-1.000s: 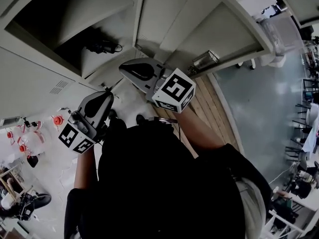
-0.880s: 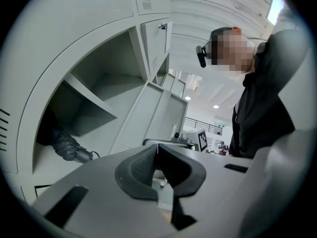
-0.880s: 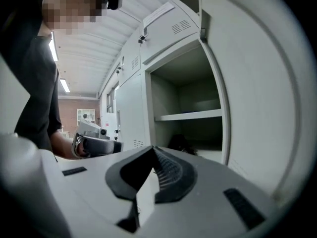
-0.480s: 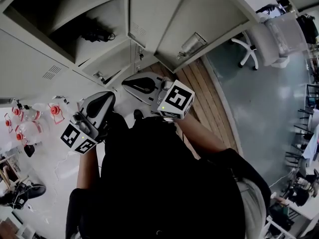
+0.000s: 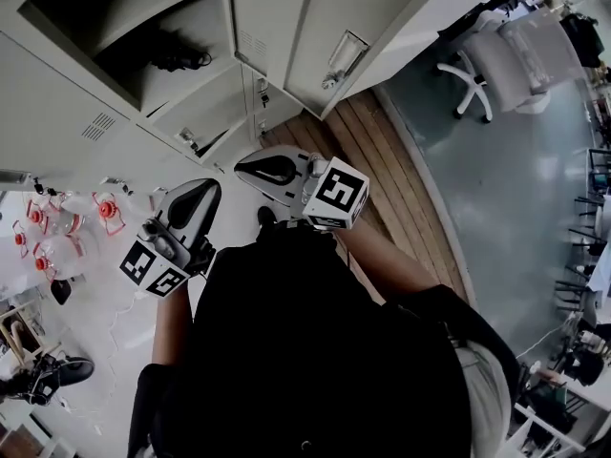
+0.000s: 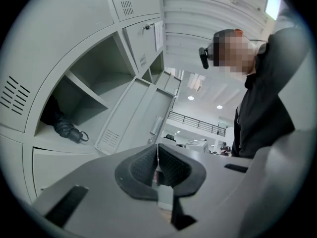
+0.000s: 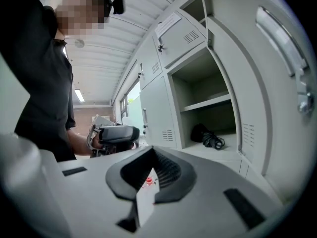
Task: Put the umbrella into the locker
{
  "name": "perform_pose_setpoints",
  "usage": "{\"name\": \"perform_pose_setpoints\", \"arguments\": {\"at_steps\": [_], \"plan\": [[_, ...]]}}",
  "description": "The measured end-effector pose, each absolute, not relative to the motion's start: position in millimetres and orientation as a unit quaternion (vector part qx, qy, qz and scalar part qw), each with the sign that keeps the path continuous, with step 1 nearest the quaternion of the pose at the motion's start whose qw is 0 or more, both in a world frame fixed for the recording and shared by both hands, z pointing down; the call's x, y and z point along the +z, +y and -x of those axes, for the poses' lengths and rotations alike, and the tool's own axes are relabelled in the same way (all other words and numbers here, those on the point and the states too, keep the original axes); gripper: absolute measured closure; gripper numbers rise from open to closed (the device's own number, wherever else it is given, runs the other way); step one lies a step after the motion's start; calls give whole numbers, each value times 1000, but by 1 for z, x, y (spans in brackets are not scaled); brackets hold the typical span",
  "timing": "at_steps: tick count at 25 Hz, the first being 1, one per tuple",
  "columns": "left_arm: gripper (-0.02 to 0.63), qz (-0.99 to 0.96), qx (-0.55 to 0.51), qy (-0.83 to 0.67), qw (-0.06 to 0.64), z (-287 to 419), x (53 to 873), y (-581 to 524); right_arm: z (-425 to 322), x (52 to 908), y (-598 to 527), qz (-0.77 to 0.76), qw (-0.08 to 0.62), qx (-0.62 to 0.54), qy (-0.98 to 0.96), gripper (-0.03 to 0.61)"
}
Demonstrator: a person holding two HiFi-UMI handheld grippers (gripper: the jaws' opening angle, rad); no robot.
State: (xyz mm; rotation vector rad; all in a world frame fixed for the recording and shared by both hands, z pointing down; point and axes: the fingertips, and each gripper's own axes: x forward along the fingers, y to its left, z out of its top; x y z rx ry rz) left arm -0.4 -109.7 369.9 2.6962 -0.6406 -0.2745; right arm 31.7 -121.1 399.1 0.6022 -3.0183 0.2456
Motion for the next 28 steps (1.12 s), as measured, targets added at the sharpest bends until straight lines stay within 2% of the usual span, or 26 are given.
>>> {"name": "perform_pose_setpoints", "arguments": {"at_steps": [8, 21, 28], "plan": [[595, -955, -107, -214, 173, 26, 362, -53, -4, 389, -65, -203, 33, 75, -976, 568], [595, -946, -107, -223, 208, 80, 395, 72, 31, 413, 45, -222, 52, 94, -969, 568], [595, -949, -107, -226, 194, 91, 392, 89, 45, 411, 61, -202, 60, 80, -974, 568]]}}
